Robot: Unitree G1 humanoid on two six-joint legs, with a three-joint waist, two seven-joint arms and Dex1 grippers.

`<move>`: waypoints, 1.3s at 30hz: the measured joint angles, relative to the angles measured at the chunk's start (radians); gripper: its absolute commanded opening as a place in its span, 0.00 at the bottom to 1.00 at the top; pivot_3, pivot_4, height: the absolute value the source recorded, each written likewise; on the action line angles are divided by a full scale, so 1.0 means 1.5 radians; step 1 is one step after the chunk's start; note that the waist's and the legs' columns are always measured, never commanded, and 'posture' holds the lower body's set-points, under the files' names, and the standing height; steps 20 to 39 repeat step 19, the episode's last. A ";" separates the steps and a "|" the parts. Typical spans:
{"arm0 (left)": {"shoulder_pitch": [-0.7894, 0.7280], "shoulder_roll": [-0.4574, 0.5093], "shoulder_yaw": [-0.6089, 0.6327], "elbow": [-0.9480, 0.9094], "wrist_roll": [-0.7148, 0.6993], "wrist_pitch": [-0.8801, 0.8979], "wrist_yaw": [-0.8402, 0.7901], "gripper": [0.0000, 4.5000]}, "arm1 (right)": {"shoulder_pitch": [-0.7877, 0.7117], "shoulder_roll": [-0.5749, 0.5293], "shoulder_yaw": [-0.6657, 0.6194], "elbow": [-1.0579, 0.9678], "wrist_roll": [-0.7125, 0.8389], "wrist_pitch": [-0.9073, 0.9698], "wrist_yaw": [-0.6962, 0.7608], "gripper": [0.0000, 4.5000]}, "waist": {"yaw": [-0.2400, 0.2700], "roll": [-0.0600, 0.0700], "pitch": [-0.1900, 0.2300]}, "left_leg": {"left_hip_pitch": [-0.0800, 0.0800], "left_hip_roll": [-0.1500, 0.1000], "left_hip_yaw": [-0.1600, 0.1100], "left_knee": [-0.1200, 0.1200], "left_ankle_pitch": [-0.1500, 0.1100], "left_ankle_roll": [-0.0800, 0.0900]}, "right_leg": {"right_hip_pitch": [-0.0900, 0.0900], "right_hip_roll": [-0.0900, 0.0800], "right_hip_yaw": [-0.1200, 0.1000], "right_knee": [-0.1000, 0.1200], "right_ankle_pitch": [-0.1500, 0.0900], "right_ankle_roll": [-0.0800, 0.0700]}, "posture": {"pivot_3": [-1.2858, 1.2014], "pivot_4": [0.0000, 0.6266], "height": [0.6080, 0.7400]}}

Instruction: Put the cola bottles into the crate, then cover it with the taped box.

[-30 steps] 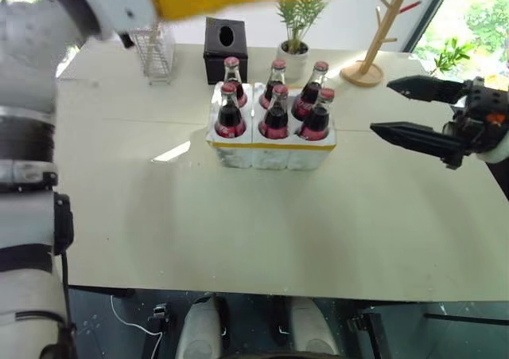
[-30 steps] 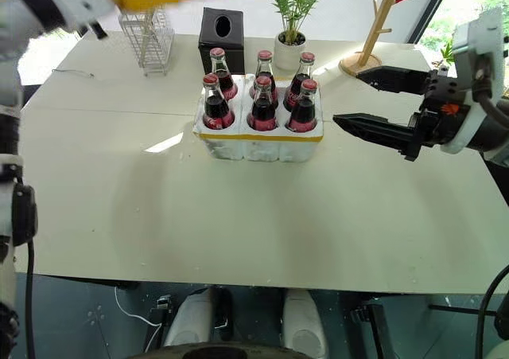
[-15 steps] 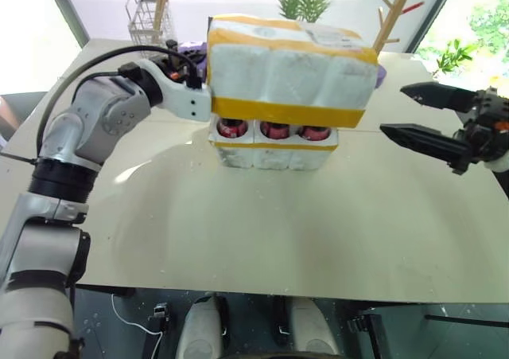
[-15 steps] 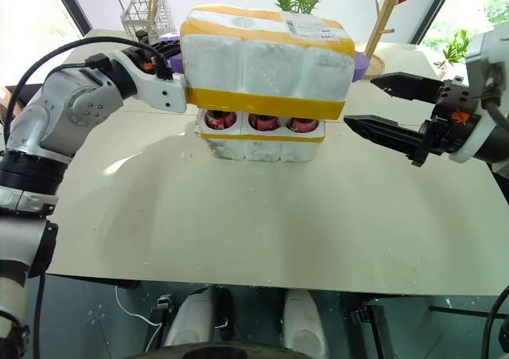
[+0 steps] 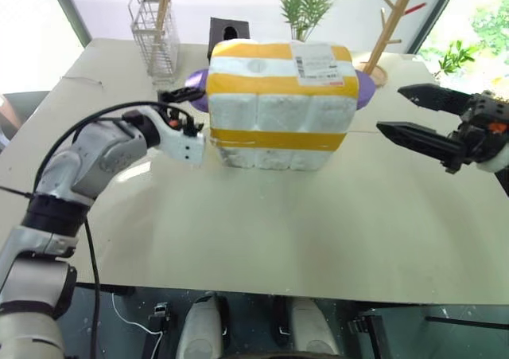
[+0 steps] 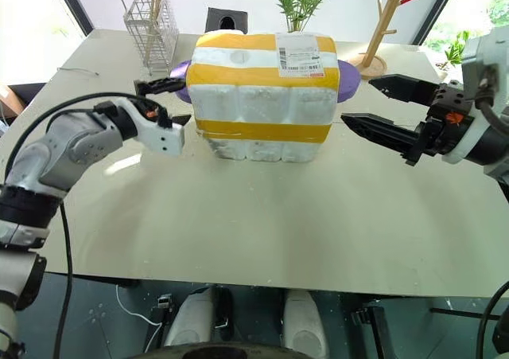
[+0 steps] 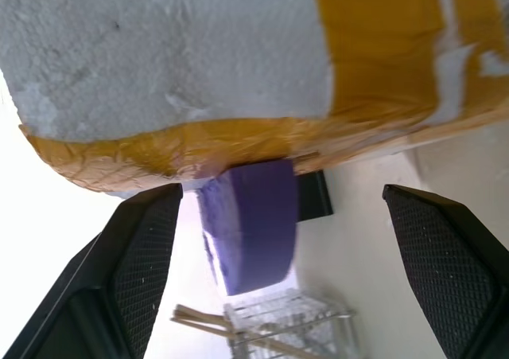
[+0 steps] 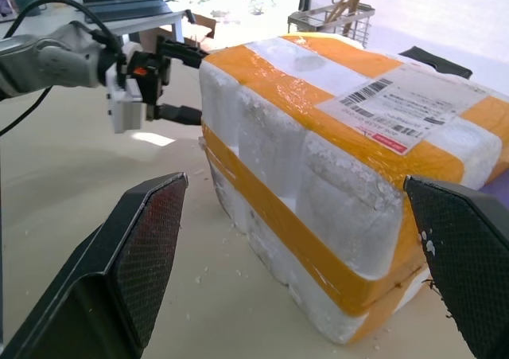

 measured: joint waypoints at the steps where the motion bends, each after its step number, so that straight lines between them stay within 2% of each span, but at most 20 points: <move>1: 0.025 0.001 0.019 -0.020 -0.039 0.017 -0.018 0.94 | 0.005 0.000 0.001 0.001 -0.002 -0.001 0.001 1.00 | 0.000 0.000 0.000 | 0.000 0.000 0.000 0.000 0.000 0.000 | 0.000 0.000 0.000 0.000 0.000 0.000 | 0.52 0.24 1.00; 5: 0.098 -0.014 0.115 -0.103 -0.255 0.187 -0.116 0.94 | 0.025 0.001 0.002 0.008 -0.016 -0.008 0.012 1.00 | 0.002 0.000 0.000 | 0.000 0.000 0.000 0.000 0.000 0.000 | 0.000 0.000 0.000 0.000 0.000 0.000 | 0.52 0.24 1.00; 8: 0.106 -0.027 0.250 -0.163 -0.578 0.542 -0.206 0.94 | 0.027 0.000 0.007 0.028 -0.036 -0.018 0.034 1.00 | 0.000 0.000 0.000 | 0.000 0.000 -0.002 0.001 0.000 -0.001 | 0.001 0.000 0.000 0.000 0.000 0.000 | 0.52 0.24 1.00; 10: 0.102 0.017 0.321 -0.159 -0.732 0.720 -0.267 0.94 | 0.026 -0.002 0.020 0.049 -0.055 -0.030 0.054 1.00 | -0.003 0.000 0.000 | 0.001 0.000 -0.002 0.001 0.000 -0.001 | 0.001 0.000 0.000 0.000 -0.001 0.001 | 0.52 0.24 1.00; 13: 0.086 0.108 0.386 -0.128 -0.862 0.851 -0.383 0.94 | 0.016 -0.019 0.056 0.090 -0.081 -0.041 0.099 1.00 | -0.009 0.000 0.000 | 0.001 0.000 -0.001 0.000 0.000 -0.001 | 0.001 0.000 0.000 0.000 -0.001 0.001 | 0.52 0.24 1.00; 15: 0.055 0.152 0.404 -0.097 -0.893 0.883 -0.428 0.94 | -0.004 -0.026 0.082 0.112 -0.094 -0.046 0.129 1.00 | -0.011 0.000 0.000 | 0.001 0.000 -0.001 0.000 0.000 -0.001 | 0.002 0.000 -0.001 0.000 -0.001 0.001 | 0.52 0.24 1.00; 19: 0.027 0.219 0.383 -0.054 -0.889 0.876 -0.519 0.94 | -0.059 -0.028 0.134 0.152 -0.125 -0.066 0.176 1.00 | -0.014 0.001 0.000 | 0.001 -0.001 -0.001 0.000 0.000 -0.001 | 0.001 0.000 -0.001 -0.001 -0.001 0.001 | 0.52 0.24 1.00; 39: 0.027 0.219 0.383 -0.054 -0.889 0.876 -0.519 0.94 | -0.059 -0.028 0.134 0.152 -0.125 -0.066 0.176 1.00 | -0.014 0.001 0.000 | 0.001 -0.001 -0.001 0.000 0.000 -0.001 | 0.001 0.000 -0.001 -0.001 -0.001 0.001 | 0.52 0.24 1.00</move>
